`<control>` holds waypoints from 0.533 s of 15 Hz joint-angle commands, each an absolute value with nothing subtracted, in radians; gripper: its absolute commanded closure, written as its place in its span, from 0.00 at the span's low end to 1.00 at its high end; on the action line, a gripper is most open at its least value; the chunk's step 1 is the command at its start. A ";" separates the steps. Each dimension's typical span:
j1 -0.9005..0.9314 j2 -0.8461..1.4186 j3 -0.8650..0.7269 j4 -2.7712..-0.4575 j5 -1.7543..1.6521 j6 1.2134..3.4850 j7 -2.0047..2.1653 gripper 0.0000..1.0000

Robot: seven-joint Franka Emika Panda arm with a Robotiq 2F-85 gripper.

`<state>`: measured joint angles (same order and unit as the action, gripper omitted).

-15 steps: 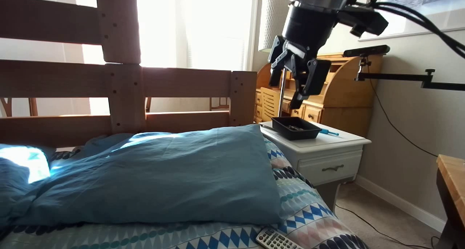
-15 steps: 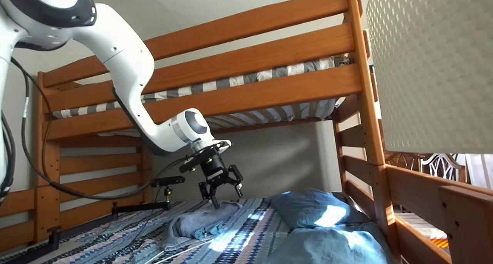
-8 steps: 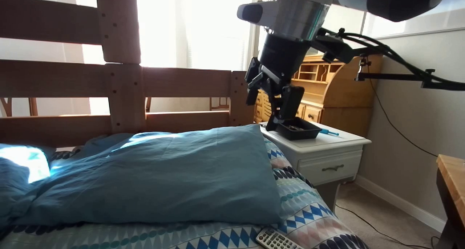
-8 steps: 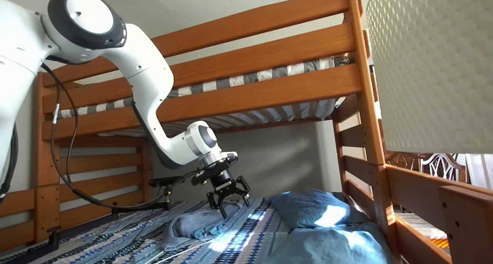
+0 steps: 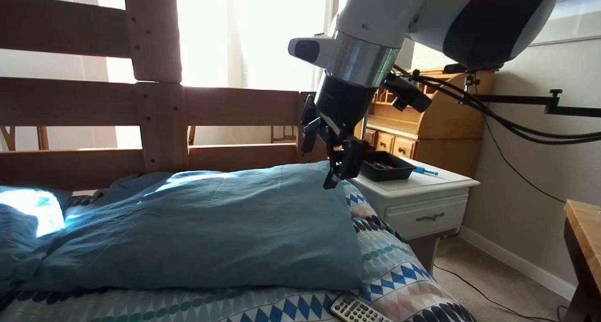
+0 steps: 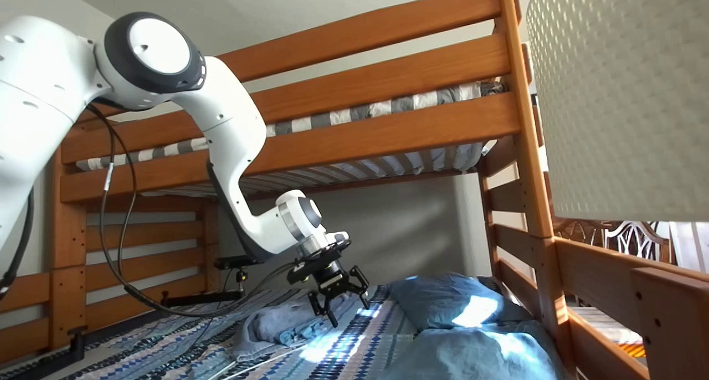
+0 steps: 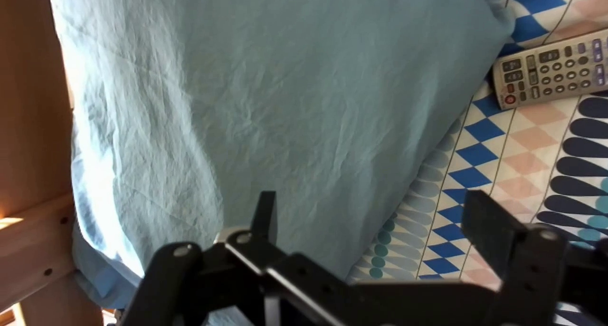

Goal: Pull the sheet to the left

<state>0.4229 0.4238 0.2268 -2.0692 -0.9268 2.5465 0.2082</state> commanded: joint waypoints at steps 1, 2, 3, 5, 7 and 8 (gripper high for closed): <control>0.427 0.433 0.222 -2.062 -0.924 2.550 0.206 0.00; 0.428 0.441 0.221 -2.057 -0.923 2.551 0.206 0.00; 0.428 0.445 0.220 -2.053 -0.923 2.551 0.205 0.00; 0.429 0.447 0.220 -2.051 -0.923 2.551 0.205 0.00; 0.429 0.447 0.220 -2.050 -0.923 2.551 0.205 0.00; 0.422 0.468 0.220 -2.037 -0.909 2.549 0.196 0.00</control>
